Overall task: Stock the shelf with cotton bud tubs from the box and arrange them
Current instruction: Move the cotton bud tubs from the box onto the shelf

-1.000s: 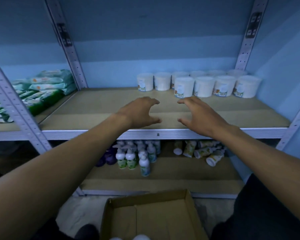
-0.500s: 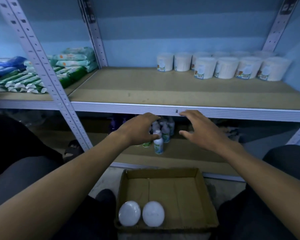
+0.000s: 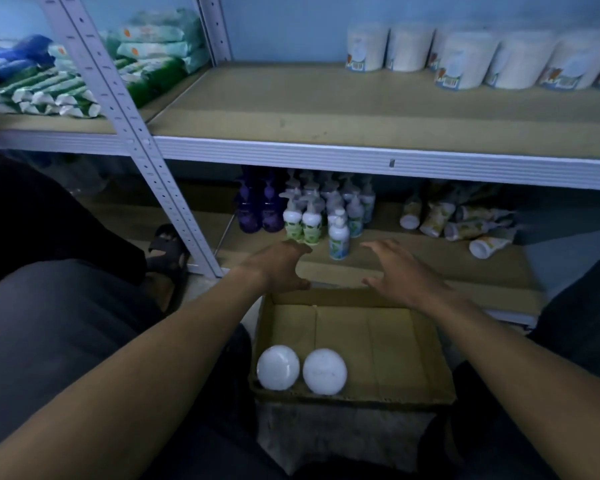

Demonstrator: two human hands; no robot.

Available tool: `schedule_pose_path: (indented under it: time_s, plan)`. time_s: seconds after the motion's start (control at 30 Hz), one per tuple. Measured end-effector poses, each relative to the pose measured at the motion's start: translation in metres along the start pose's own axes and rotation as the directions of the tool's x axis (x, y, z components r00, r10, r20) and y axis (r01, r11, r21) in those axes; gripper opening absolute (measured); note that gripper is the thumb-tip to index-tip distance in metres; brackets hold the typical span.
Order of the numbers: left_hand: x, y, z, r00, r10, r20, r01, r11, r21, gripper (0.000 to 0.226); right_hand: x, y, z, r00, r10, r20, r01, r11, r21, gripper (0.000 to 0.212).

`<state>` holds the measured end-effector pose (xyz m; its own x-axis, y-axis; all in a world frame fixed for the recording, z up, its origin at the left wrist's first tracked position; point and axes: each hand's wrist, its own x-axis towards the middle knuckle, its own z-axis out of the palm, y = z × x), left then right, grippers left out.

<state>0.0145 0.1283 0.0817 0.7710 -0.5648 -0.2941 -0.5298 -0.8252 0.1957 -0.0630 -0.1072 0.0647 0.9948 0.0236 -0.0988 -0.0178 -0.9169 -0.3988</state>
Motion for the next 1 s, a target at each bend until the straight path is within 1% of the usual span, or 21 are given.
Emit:
schedule_pose_path:
  time_s: [0.17, 0.27, 0.43, 0.57, 0.7, 0.8, 0.87, 1.0]
  plan:
    - [0.002, -0.012, 0.04, 0.983, -0.09, 0.161, 0.095, 0.995, -0.026, 0.089, -0.003, -0.007, 0.041, 0.994, 0.047, 0.097, -0.047, 0.999, -0.007, 0.066]
    - [0.003, -0.018, 0.066, 0.96, -0.115, 0.255, 0.13, 0.991, -0.041, 0.092, -0.004, -0.009, 0.068, 0.985, 0.061, 0.161, -0.065, 0.998, 0.015, 0.071]
    - [0.007, -0.023, 0.11, 0.914, -0.106, 0.391, 0.163, 0.98, -0.116, 0.093, -0.012, -0.013, 0.11, 0.945, 0.088, 0.316, -0.102, 0.994, 0.026, 0.078]
    - [0.005, -0.019, 0.137, 0.9, -0.115, 0.421, 0.185, 0.974, -0.13, 0.092, -0.022, -0.018, 0.147, 0.915, 0.086, 0.394, -0.104, 0.994, 0.024, 0.082]
    - [0.006, -0.014, 0.163, 0.89, -0.149, 0.432, 0.193, 0.979, -0.061, 0.08, -0.031, -0.022, 0.176, 0.899, 0.085, 0.429, -0.114, 0.992, 0.044, 0.083]
    - [0.003, -0.017, 0.176, 0.861, -0.194, 0.471, 0.225, 0.974, -0.011, 0.087, -0.032, -0.023, 0.191, 0.875, 0.091, 0.476, -0.126, 0.991, 0.042, 0.083]
    - [0.002, -0.019, 0.181, 0.862, -0.212, 0.461, 0.229, 0.973, 0.021, 0.087, -0.032, -0.022, 0.198, 0.868, 0.083, 0.49, -0.121, 0.992, 0.045, 0.083]
    - [-0.001, -0.018, 0.193, 0.87, -0.219, 0.441, 0.24, 0.971, 0.007, 0.082, -0.031, -0.021, 0.211, 0.864, 0.09, 0.496, -0.122, 0.992, 0.033, 0.08]
